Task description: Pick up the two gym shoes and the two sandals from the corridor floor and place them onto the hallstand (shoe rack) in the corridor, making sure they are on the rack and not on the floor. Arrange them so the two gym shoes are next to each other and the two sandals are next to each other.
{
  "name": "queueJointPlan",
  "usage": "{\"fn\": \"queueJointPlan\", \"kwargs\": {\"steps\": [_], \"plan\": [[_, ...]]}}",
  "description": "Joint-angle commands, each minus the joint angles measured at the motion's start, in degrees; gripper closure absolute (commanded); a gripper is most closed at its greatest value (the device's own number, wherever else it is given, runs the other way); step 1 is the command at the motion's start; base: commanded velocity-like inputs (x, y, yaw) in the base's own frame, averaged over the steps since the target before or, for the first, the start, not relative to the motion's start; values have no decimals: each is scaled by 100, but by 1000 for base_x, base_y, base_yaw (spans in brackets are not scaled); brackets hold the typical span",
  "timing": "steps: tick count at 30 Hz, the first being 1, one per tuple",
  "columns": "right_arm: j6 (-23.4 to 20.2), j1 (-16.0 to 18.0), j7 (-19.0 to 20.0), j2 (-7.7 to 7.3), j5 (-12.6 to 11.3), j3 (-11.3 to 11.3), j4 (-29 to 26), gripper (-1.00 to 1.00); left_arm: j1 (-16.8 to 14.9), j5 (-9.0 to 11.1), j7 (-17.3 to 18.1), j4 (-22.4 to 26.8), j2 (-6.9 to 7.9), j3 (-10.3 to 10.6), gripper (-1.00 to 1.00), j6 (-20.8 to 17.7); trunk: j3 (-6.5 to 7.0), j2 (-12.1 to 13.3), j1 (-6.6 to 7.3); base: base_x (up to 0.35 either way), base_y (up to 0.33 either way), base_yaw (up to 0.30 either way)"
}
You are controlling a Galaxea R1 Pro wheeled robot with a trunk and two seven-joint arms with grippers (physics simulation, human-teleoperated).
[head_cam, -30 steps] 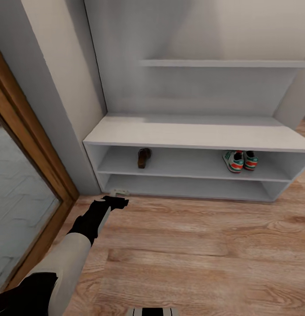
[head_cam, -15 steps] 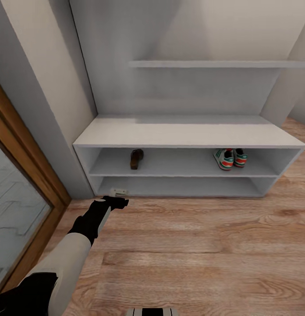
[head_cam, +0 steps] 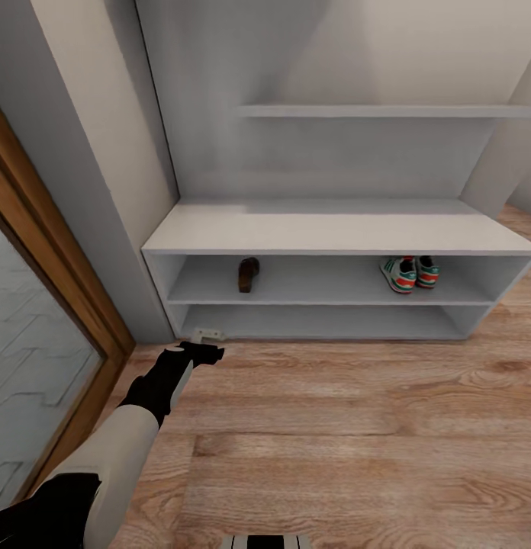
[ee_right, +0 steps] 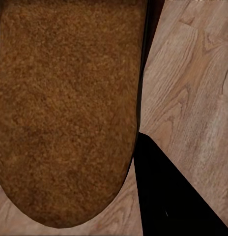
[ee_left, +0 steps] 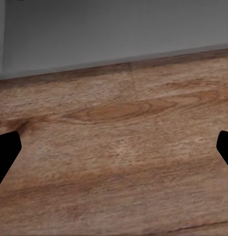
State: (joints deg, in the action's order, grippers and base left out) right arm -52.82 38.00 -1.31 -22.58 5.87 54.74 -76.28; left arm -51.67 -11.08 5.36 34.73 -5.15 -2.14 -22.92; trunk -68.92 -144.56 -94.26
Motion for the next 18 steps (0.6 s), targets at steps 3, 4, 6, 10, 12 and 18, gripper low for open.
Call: {"fn": "queueJointPlan", "kwargs": {"steps": [3, 4, 6, 10, 12, 18], "plan": [[-10, 5, 4, -1, 27, 2, -1, 100, -1, -61, 44, 3, -1, -28, -100, 122, -5, -2, 1, -4, 11, 0], [-4, 5, 6, -1, 29, 2, 2, 100, -1, -59, 44, -4, 8, -30, -100, 211, -5, -2, 1, -1, 4, 0], [12, 5, 7, 4, 33, -3, 5, 100, -1, -56, 44, -51, 23, -31, -100, 350, -5, -2, 1, -1, 3, 0], [60, 5, 19, 7, 36, -6, 5, 100, -1, -60, 44, -246, 36, -32, -100, 610, -5, -2, 1, 0, 1, 0], [68, 5, 18, 8, 36, -7, 2, 100, -1, -60, 47, -322, 38, -32, -100, 752, -5, -2, 1, 0, 0, 0], [70, 5, 17, 8, 41, -7, -2, 100, -1, -81, 535, -814, 34, -24, -100, 1530, -5, -2, 1, 0, 0, 0]]}}
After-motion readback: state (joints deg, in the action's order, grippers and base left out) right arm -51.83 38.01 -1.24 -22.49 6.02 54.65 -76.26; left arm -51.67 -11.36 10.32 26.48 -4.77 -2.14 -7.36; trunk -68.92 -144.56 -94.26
